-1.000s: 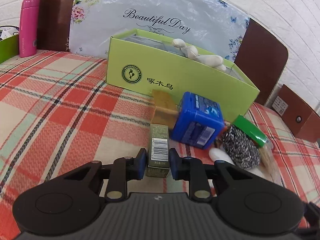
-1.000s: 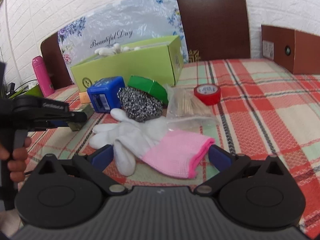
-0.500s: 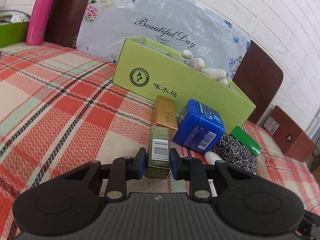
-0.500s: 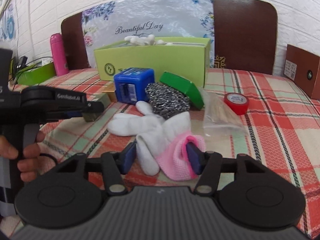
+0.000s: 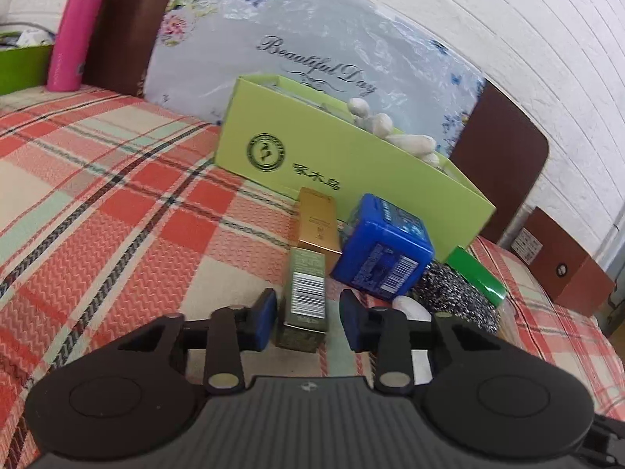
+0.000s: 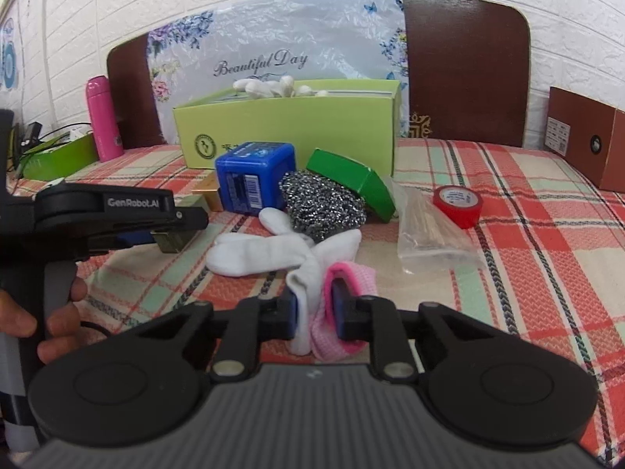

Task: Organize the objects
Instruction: 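Grasp the small olive box with left tool while right tool grasps the other glove, then lift the olive box and glove into the lime-green box and open both tools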

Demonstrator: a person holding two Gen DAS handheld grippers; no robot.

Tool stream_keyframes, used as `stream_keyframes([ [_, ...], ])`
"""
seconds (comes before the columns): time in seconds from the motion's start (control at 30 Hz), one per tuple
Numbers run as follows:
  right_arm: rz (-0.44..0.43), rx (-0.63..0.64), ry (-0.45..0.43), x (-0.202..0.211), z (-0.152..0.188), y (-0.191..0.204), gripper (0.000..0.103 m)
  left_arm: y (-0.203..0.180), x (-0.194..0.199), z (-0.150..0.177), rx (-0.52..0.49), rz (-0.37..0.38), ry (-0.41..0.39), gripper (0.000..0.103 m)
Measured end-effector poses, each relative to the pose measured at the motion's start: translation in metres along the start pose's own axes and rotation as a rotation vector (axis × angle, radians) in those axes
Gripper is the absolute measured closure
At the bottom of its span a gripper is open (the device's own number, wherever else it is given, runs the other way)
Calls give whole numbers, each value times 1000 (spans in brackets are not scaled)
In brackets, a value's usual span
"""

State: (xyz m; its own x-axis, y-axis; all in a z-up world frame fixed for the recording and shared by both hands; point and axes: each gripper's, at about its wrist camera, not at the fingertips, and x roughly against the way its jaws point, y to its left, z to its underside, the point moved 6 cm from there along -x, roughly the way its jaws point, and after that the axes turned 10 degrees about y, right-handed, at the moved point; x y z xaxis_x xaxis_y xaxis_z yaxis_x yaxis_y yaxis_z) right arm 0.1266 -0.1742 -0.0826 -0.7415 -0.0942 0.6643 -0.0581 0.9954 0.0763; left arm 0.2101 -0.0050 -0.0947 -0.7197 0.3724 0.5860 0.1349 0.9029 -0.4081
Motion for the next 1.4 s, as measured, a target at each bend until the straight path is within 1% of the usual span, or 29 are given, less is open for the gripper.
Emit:
stream_keyframes([
  [0.07, -26, 14, -15, 4, 1, 5, 88, 3, 0, 0, 19, -3, -1, 75],
  [0.2, -66, 66, -67, 15, 2, 17, 89, 1, 1, 0, 8, -11, -6, 76],
  [0.33, -71, 97, -123, 27, 3, 26, 89, 5, 7, 0, 32, -10, -34, 80],
  [0.43, -76, 90, -163, 35, 3, 26, 89, 8, 18, 0, 48, -30, -77, 80],
  [0.53, -87, 77, -213, 44, 2, 24, 89, 3, 31, -3, 17, -45, -116, 80],
  [0.7, -123, 30, -267, 57, -7, 18, 89, -5, 48, -13, 34, -9, -150, 80],
  [0.9, -128, -14, -371, 78, -41, 5, 89, -27, 64, -38, 31, 50, -188, 80],
  [1.03, -88, -19, -455, 88, -69, -7, 89, -49, 69, -59, 1, 82, -217, 80],
  [1.13, -59, -22, -501, 89, -91, -14, 89, -64, 65, -74, -18, 107, -227, 80],
  [1.3, -2, 16, -553, 81, -122, -18, 89, -87, 47, -98, -49, 173, -191, 80],
  [1.4, 30, 40, -556, 63, -137, -20, 89, -97, 32, -114, -73, 199, -163, 80],
])
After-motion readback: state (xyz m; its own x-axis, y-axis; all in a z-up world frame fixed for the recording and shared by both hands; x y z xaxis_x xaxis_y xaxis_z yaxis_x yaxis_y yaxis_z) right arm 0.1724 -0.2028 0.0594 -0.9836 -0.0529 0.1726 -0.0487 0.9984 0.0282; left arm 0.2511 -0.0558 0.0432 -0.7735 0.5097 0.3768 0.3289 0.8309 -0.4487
